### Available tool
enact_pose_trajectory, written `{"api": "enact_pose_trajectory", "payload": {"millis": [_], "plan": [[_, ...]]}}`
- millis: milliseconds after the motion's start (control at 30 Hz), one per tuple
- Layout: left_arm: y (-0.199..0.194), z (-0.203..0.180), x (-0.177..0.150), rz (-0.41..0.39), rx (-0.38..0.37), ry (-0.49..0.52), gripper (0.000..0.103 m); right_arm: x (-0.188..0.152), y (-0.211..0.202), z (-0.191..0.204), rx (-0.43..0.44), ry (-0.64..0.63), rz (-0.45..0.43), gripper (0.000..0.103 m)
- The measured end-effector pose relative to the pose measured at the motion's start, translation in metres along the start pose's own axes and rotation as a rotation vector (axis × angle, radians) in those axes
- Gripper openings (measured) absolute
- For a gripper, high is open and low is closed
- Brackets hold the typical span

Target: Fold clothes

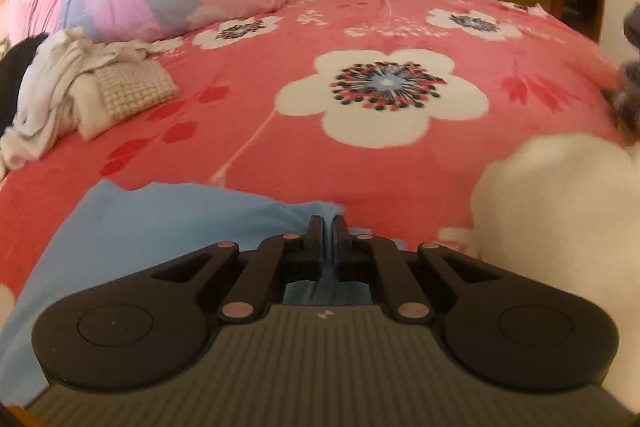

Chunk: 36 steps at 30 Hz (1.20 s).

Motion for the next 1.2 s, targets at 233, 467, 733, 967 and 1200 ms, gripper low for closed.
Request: {"api": "enact_pose_trajectory", "payload": {"millis": [233, 467, 733, 967, 1200], "plan": [[0.0, -0.001, 0.001, 0.007, 0.002, 0.002, 0.036, 0.019, -0.063, -0.016, -0.039, 0.018, -0.112, 0.006], [-0.004, -0.004, 0.002, 0.01, 0.015, -0.008, 0.037, -0.024, -0.061, 0.021, 0.081, -0.283, 0.169, 0.003], [-0.011, -0.006, 0.001, 0.006, 0.028, -0.027, 0.039, -0.029, -0.107, 0.018, 0.048, -0.237, 0.078, 0.003], [-0.022, -0.001, -0.001, 0.008, 0.027, -0.058, 0.04, -0.079, -0.128, -0.01, 0.063, -0.127, 0.163, 0.0], [-0.02, -0.006, 0.004, -0.016, 0.017, -0.08, 0.04, -0.096, -0.173, 0.021, 0.221, -0.132, 0.05, 0.002]]}}
Point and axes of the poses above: each gripper's, at about its wrist camera, not at the fingertips, and y roughly the way its jaws point, z to its left, x to its top, the point moved 1 cm from there along y, roughly the way its jaws point, and after that the axes turned 5 degrees about z, right-handed, at the moved point
